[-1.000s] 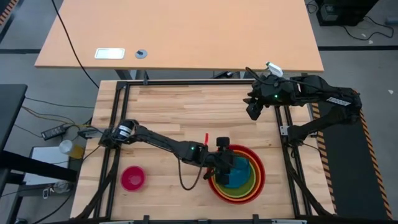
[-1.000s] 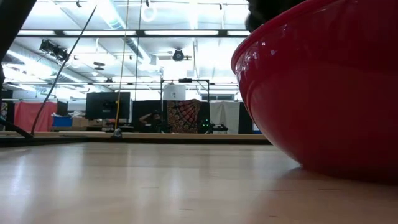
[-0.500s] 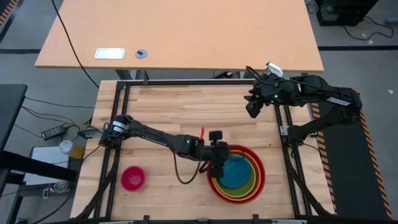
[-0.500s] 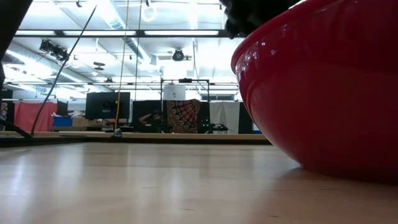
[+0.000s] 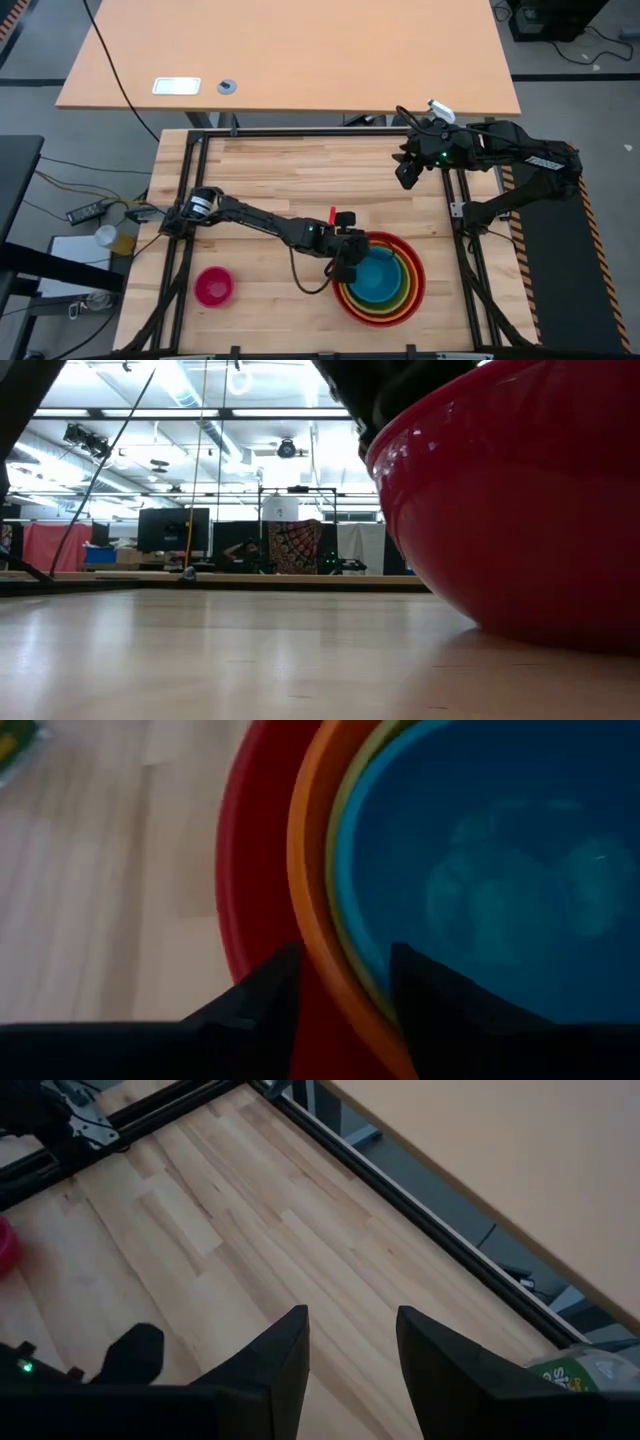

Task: Nest bowls inside each other
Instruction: Stack the blue bowl on top of the green bowl, then stack the red bowl on top of the blue bowl

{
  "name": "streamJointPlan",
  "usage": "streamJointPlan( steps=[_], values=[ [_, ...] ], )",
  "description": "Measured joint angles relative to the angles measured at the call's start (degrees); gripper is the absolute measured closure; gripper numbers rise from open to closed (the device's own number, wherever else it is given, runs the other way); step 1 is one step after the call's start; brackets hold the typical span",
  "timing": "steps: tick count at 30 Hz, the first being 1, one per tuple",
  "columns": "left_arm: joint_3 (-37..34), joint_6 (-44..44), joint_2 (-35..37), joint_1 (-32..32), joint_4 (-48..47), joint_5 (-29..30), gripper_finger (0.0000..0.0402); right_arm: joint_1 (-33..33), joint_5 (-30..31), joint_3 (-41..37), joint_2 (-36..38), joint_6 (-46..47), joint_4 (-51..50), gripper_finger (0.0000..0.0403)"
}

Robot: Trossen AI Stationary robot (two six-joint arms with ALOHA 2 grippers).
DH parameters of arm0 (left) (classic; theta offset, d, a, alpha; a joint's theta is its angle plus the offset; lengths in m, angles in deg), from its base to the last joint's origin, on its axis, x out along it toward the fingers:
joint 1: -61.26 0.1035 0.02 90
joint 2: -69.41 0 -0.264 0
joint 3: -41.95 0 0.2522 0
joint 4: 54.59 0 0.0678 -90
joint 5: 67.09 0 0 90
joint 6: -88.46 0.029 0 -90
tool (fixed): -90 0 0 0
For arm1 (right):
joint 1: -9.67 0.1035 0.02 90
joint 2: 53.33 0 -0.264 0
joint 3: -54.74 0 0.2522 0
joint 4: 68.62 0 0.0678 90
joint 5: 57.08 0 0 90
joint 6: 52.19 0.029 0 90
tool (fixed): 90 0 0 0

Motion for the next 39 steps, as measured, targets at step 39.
streamJointPlan(
  steps=[39],
  values=[
    [-61.2,-36.2,63.7,-20.7,-26.4,-15.7,0.0244,0.0,0.5,0.0,0.0,-4.7,4.9,0.0244]
  ],
)
